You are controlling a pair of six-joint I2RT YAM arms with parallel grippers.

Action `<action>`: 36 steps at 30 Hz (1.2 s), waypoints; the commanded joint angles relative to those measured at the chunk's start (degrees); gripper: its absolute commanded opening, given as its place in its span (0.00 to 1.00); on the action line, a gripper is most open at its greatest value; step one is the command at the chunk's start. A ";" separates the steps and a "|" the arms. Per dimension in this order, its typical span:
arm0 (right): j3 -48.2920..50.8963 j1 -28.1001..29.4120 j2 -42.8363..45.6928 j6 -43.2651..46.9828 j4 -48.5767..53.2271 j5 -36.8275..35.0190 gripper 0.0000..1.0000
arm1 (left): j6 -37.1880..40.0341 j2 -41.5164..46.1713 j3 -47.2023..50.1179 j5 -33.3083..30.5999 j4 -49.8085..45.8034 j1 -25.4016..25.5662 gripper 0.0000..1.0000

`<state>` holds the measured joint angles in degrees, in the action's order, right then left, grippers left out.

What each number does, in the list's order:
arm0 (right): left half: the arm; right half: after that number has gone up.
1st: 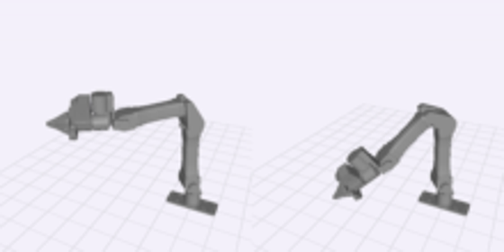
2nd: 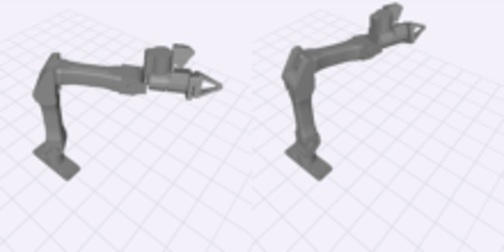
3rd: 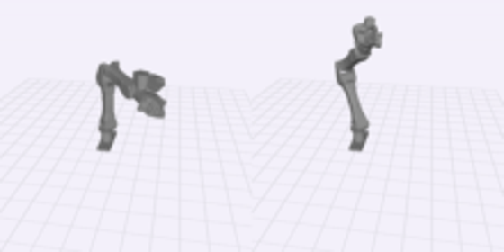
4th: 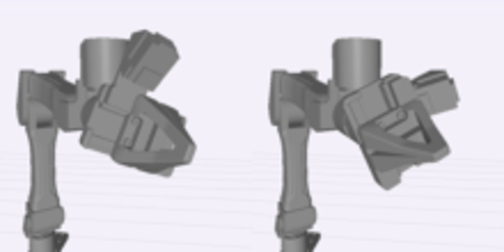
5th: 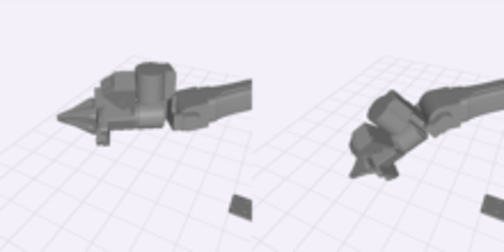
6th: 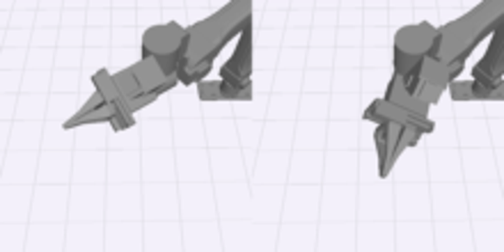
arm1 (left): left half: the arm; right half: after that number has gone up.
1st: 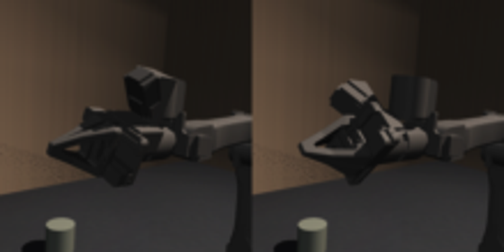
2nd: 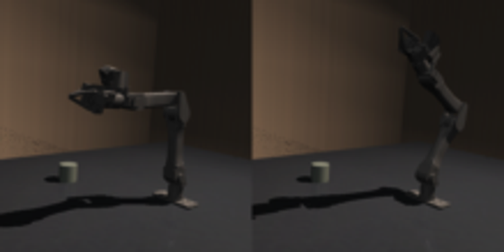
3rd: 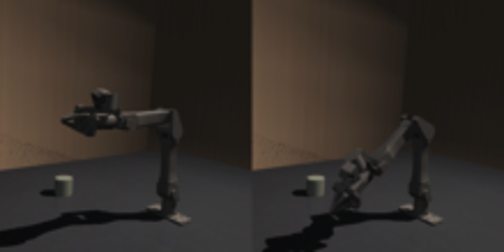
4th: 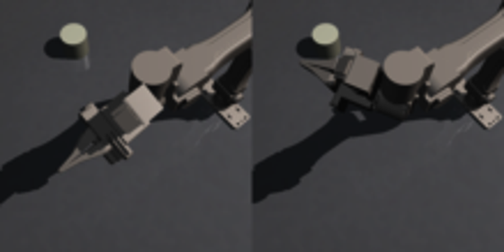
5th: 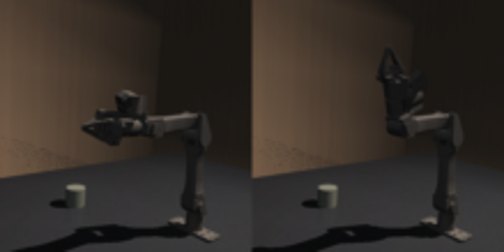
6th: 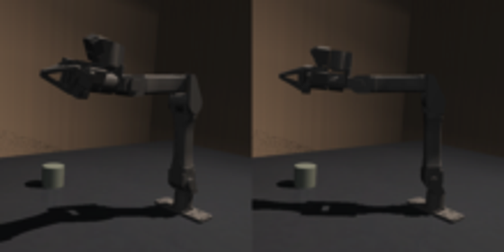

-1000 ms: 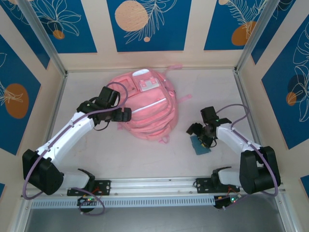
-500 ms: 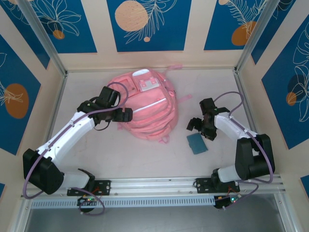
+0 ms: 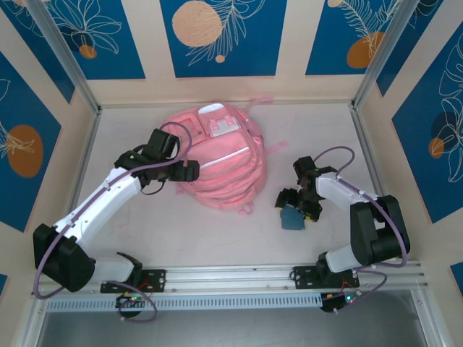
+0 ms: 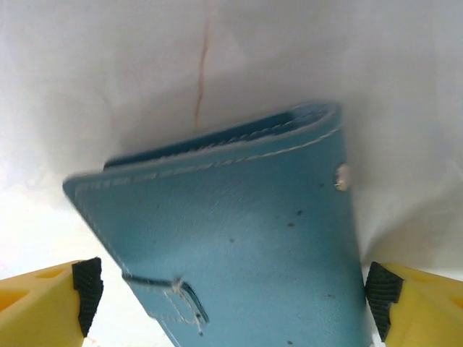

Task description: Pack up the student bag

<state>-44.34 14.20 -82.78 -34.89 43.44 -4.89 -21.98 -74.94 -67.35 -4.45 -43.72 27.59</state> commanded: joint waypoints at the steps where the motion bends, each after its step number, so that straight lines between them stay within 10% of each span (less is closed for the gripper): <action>1: 0.98 2.32 1.12 -1.70 0.99 5.40 0.95 | 0.36 0.98 -0.38 0.94 0.37 -0.61 1.00; 16: 8.59 -2.55 13.76 -10.41 -5.10 3.54 0.64 | 0.62 1.30 -0.10 2.67 -0.13 -0.67 1.00; 36: 8.28 -5.29 5.03 -14.93 -8.24 5.51 0.29 | 5.65 -3.97 -5.64 9.36 -1.44 2.84 0.98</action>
<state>-35.46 9.06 -75.96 -49.47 33.80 1.39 -18.83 -77.56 -70.54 3.44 -44.16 29.06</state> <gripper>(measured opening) 0.309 0.980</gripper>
